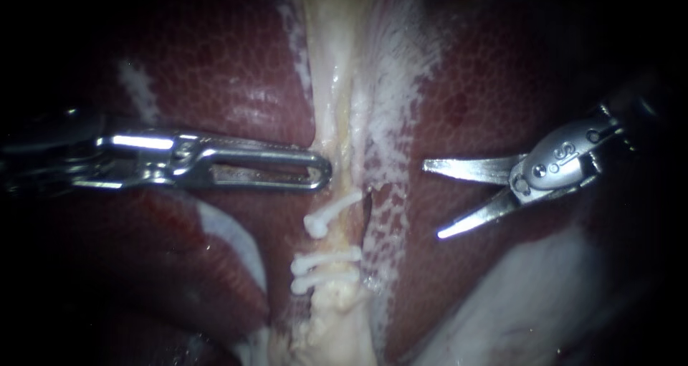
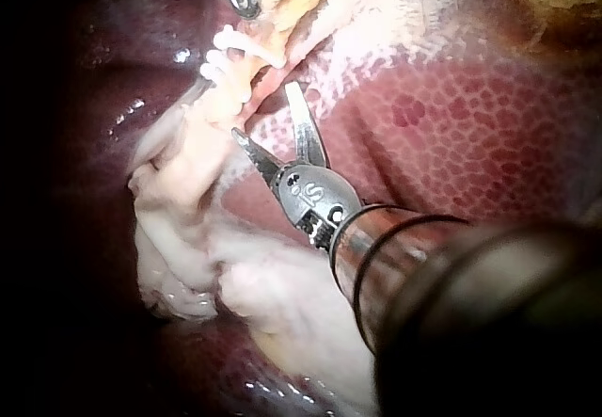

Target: Go to the cutting position left tube

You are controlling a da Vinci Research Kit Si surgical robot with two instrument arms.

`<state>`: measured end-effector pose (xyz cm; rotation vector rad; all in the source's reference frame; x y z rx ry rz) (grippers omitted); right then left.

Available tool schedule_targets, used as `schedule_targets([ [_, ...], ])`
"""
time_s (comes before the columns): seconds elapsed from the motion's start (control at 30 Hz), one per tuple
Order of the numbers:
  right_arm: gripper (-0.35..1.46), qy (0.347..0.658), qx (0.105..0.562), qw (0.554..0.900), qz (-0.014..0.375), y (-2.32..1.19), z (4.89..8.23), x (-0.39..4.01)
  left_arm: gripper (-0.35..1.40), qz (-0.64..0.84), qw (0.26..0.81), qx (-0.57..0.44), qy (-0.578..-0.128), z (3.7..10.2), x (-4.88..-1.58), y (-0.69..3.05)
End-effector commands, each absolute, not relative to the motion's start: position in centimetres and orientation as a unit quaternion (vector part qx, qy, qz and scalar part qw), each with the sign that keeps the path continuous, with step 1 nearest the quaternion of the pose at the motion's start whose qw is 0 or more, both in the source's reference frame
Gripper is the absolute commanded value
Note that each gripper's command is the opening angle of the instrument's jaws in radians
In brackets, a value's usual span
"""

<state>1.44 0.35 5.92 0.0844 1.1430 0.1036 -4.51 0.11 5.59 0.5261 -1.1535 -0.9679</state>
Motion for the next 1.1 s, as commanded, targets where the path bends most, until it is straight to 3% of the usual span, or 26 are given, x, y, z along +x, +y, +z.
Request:
schedule_targets([
  [0.03,1.44,0.541,0.041,0.839,0.048,0.35,5.92,1.44,-0.35,-0.434,0.698,0.236,-0.518,5.58,-4.51,0.11],
  [0.53,1.42,0.544,0.088,0.833,0.046,0.13,6.05,1.54,-0.35,-0.436,0.697,0.239,-0.517,5.48,-4.46,0.08],
  [1.1,1.41,0.549,0.157,0.818,0.072,-0.25,6.50,2.11,-0.35,-0.445,0.683,0.246,-0.525,4.96,-4.23,0.19],
])
